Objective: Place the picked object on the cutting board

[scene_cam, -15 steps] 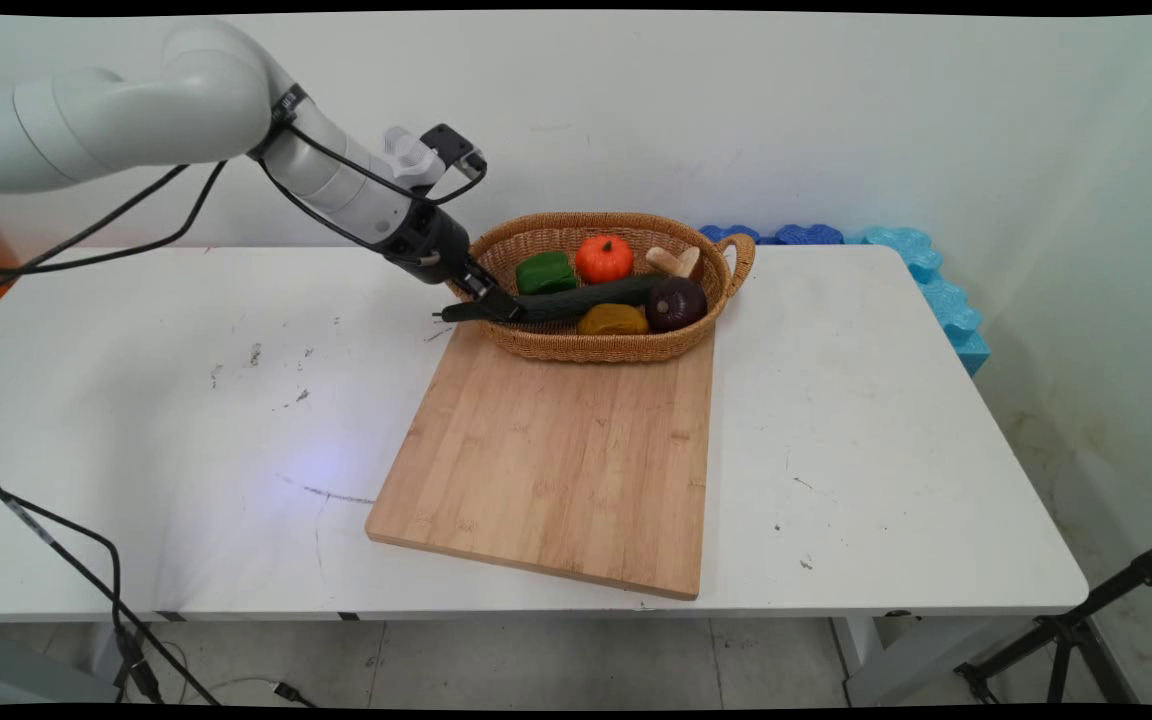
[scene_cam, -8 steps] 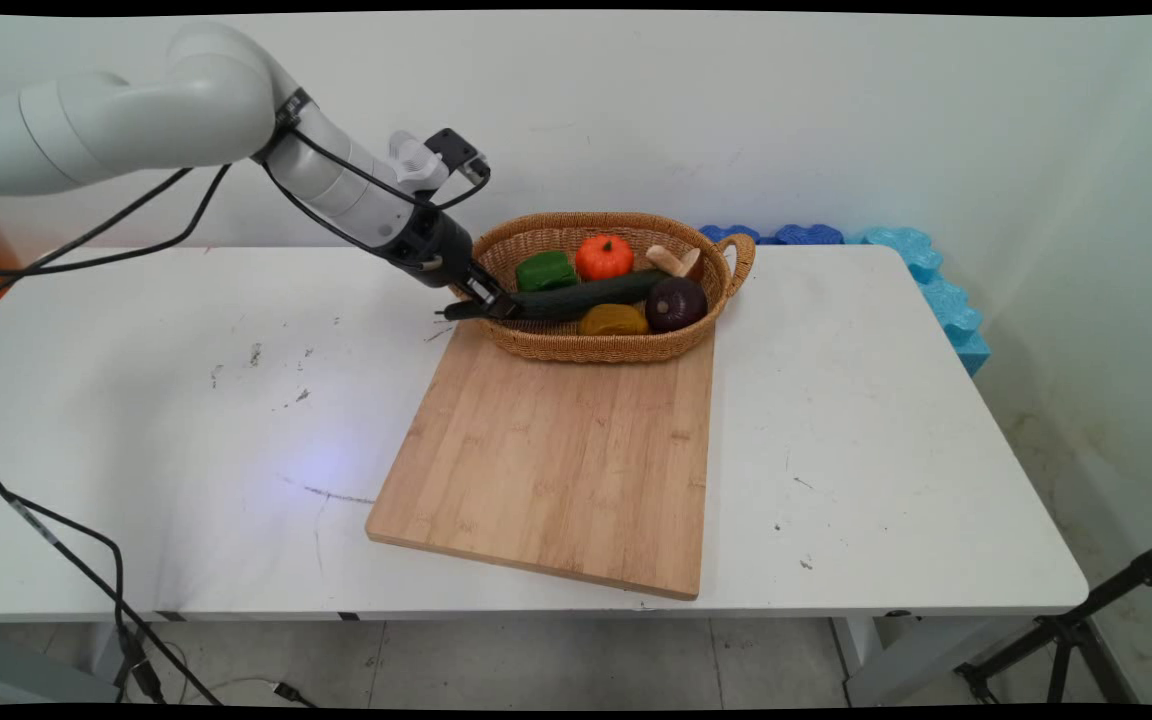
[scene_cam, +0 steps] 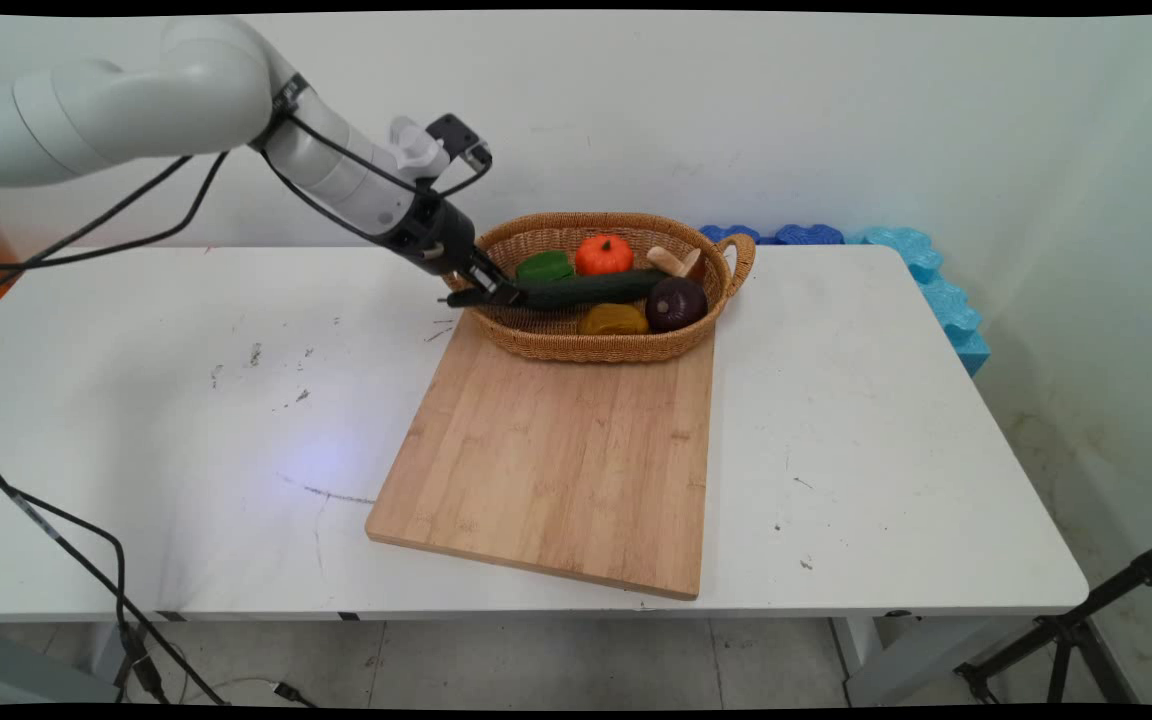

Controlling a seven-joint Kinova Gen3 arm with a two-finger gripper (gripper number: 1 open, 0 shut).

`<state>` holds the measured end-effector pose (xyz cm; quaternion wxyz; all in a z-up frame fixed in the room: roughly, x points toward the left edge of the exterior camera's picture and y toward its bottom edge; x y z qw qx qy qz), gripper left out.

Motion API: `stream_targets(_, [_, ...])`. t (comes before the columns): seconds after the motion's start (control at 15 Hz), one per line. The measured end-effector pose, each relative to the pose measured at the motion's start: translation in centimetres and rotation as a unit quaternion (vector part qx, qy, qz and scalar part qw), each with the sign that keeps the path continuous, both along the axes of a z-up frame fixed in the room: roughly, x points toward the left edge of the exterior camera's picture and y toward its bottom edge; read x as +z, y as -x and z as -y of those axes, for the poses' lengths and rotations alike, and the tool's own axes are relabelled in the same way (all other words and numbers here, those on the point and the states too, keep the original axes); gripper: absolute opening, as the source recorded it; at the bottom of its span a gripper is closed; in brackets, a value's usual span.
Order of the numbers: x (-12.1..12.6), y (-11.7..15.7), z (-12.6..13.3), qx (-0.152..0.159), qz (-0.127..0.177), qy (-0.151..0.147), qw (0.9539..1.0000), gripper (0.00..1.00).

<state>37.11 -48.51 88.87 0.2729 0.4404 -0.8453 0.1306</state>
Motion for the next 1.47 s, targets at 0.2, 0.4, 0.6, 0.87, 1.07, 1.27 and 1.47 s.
stream_targets(0.2, [2.1, 0.0, 0.3, -0.005, 0.001, 0.018, 0.9998, 0.00])
stream_targets(0.4, [4.1, 0.2, 0.4, -0.010, -0.002, 0.033, 0.9994, 0.00])
stream_targets(0.6, [6.5, 0.4, 0.2, -0.023, -0.008, 0.049, 0.9985, 0.00])
stream_targets(0.87, [8.6, 0.5, -0.7, -0.055, -0.013, 0.061, 0.9966, 0.00])
stream_targets(1.07, [9.4, 0.5, -1.7, -0.088, -0.014, 0.065, 0.9939, 0.00])
stream_targets(1.27, [9.8, 0.4, -3.3, -0.127, -0.015, 0.061, 0.9898, 0.00])
stream_targets(1.47, [9.6, 0.4, -5.2, -0.163, -0.018, 0.050, 0.9851, 0.00])
